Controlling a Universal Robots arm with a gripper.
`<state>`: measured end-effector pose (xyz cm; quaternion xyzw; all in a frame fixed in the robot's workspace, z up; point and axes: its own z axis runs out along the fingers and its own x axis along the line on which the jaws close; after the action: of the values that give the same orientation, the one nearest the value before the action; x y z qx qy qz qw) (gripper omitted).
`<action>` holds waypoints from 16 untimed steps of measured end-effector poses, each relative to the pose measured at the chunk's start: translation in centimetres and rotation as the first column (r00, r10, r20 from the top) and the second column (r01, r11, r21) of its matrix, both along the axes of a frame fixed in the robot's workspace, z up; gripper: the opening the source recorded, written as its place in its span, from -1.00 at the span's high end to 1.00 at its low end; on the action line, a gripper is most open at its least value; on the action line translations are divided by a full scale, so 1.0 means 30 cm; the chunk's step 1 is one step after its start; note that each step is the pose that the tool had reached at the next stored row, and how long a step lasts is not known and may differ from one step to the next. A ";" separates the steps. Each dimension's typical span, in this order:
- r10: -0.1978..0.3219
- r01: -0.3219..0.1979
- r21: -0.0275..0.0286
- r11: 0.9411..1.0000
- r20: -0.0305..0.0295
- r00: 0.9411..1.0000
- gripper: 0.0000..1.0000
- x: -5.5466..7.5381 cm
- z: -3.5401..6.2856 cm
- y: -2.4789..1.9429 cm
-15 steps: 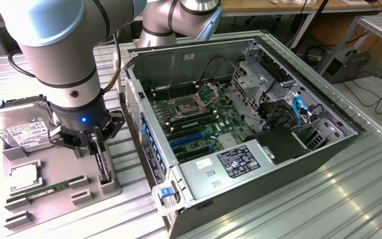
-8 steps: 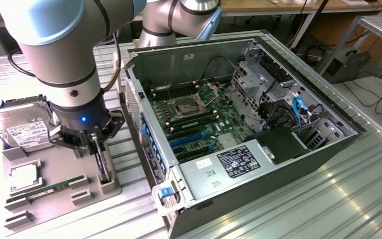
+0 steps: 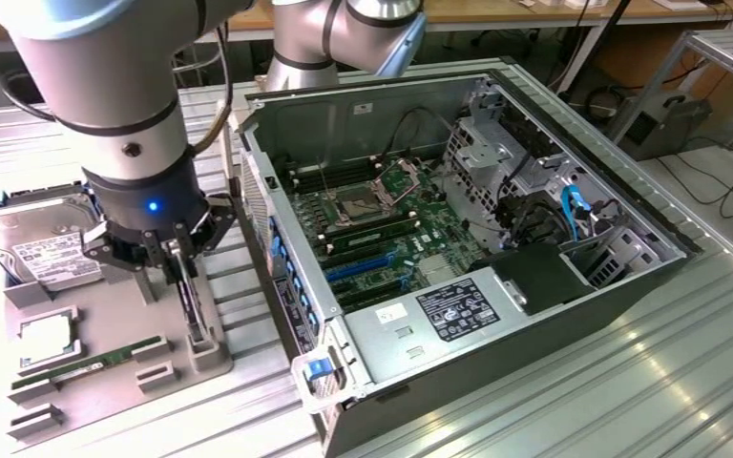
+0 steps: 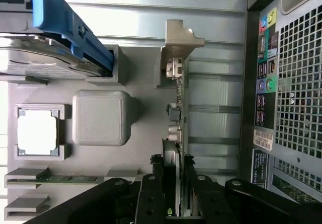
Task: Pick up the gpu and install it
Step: 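Pick up the gpu and move the gpu toward the slot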
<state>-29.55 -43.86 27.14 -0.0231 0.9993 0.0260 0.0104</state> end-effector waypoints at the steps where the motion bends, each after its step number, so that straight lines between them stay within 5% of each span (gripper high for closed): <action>1: 0.000 0.000 0.001 1.000 0.000 1.000 0.47 0.000 0.022 -0.001; 10: 0.000 0.000 0.011 1.000 0.000 1.000 0.47 0.013 0.183 -0.028; 16: 0.000 0.000 0.015 1.000 0.000 1.000 0.47 0.030 0.285 -0.065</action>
<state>-28.64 -45.81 35.69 -0.0230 0.9991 0.0335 0.0107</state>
